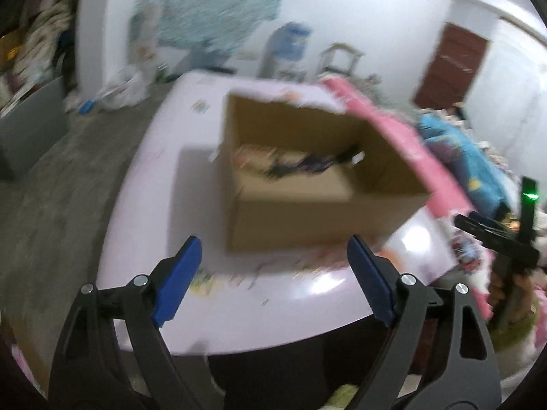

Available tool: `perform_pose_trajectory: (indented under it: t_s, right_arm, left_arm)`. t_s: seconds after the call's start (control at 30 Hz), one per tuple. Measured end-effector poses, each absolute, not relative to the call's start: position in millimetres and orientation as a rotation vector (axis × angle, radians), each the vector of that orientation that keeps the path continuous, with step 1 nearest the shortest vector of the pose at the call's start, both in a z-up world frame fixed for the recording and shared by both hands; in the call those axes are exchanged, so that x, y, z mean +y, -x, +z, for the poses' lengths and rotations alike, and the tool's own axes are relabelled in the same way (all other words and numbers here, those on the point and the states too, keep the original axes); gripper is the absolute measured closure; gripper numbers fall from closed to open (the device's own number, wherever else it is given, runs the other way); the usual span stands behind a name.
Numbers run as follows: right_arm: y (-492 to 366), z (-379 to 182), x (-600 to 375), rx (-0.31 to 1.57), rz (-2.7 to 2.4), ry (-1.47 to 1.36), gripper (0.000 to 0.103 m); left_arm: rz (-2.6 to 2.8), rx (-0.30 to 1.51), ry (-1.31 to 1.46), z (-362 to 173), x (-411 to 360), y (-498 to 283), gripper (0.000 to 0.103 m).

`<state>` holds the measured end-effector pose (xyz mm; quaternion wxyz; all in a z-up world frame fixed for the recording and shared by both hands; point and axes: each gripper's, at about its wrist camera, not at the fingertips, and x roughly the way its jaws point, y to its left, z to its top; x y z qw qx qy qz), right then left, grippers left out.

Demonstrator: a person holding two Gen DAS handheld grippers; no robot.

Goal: Organize jewelry
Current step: 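Withdraw both grippers from the box back over the table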

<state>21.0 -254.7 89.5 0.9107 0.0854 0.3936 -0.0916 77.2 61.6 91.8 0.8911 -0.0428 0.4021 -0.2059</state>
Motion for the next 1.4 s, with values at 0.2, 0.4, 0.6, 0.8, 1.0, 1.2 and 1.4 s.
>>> perform_pose_trajectory:
  t_s: [0.2,0.4,0.6,0.8,1.0,1.2,1.4]
  right_arm:
    - [-31.3,46.8,-226.1,0.889,-0.226,-0.15,0.007]
    - [-35.8,18.5,-211.2,0.929,-0.24,-0.172,0.007]
    - [-39.3,5.4,-205.4,0.95,-0.257,-0.136,0.007]
    - [-39.5,0.6,-207.2,0.936,-0.197,-0.153,0.007]
    - [-40.5,3.6,-208.5,0.899,-0.142,-0.193,0.007]
    - [-33.9,14.0,-194.9,0.83,-0.049,-0.181,0.007]
    - [-35.0,15.2,-171.7,0.802,0.059,-0.137,0.018]
  left_arm:
    - [-0.301,0.829,-0.013,42.4,55.3,-77.5,0.02]
    - [-0.347,0.853,-0.051,19.4,41.0,-72.0,0.02]
    - [-0.392,0.8,-0.109,14.1,23.7,-59.0,0.021]
    - [-0.434,0.763,-0.11,12.7,13.3,-53.6,0.022]
    - [-0.398,0.738,-0.138,11.3,18.1,-57.4,0.037]
    - [-0.379,0.766,-0.117,12.3,33.0,-68.7,0.047]
    - [-0.369,0.778,-0.123,10.0,37.8,-70.1,0.051]
